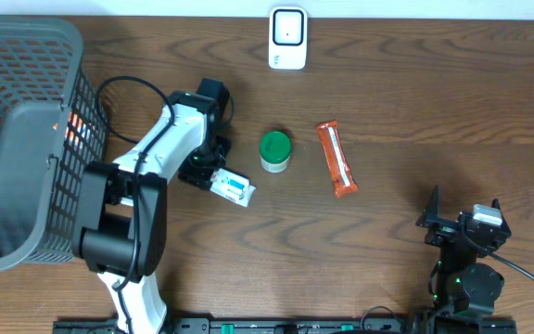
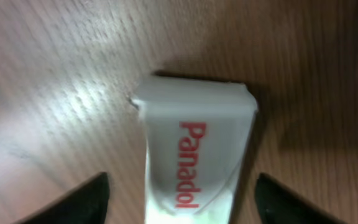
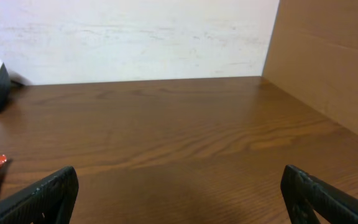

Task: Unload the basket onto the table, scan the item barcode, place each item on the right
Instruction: 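Place the white box on the table left of the jar, withdraw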

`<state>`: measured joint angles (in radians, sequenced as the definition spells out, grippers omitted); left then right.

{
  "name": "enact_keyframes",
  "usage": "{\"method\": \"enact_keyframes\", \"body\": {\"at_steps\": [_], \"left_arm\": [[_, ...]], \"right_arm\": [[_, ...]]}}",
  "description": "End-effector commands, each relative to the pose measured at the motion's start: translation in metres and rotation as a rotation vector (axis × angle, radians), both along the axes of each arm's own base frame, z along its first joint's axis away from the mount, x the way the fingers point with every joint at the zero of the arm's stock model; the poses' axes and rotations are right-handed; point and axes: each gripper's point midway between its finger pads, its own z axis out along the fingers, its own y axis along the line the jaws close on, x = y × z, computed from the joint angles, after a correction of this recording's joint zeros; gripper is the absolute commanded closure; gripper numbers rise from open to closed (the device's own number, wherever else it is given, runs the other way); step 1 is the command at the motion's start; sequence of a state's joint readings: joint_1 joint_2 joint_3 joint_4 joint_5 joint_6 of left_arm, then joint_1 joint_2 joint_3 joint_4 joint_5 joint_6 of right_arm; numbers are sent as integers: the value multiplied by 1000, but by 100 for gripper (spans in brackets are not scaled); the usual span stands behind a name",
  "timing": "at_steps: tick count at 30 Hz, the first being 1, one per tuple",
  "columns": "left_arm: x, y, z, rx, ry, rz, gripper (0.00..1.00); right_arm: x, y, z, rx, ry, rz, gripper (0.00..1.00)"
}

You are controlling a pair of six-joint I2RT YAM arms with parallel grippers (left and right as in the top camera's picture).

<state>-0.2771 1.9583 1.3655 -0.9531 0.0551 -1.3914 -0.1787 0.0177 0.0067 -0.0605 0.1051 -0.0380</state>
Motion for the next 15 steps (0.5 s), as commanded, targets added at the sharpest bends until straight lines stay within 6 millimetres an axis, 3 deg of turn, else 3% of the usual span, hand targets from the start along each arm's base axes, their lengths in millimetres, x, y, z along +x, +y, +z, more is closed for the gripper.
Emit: {"method": "enact_keyframes", "body": {"at_steps": [1, 4, 7, 10, 12, 15], "left_arm": [[0, -8, -9, 0, 3, 2, 14], [5, -8, 0, -8, -28, -15, 13], [18, -9, 29, -31, -117, -79, 13], [36, -7, 83, -40, -281, -177, 13], [48, -5, 133, -40, -436, -245, 13], [68, -3, 232, 5, -778, -459, 12]], "right_arm": [[0, 2, -1, -12, 5, 9, 1], [0, 2, -1, -12, 5, 9, 1], [0, 2, -1, -12, 5, 9, 1], [0, 2, -1, -11, 5, 9, 1], [0, 2, -1, -11, 5, 9, 1], [0, 2, -1, -12, 5, 9, 1]]}}
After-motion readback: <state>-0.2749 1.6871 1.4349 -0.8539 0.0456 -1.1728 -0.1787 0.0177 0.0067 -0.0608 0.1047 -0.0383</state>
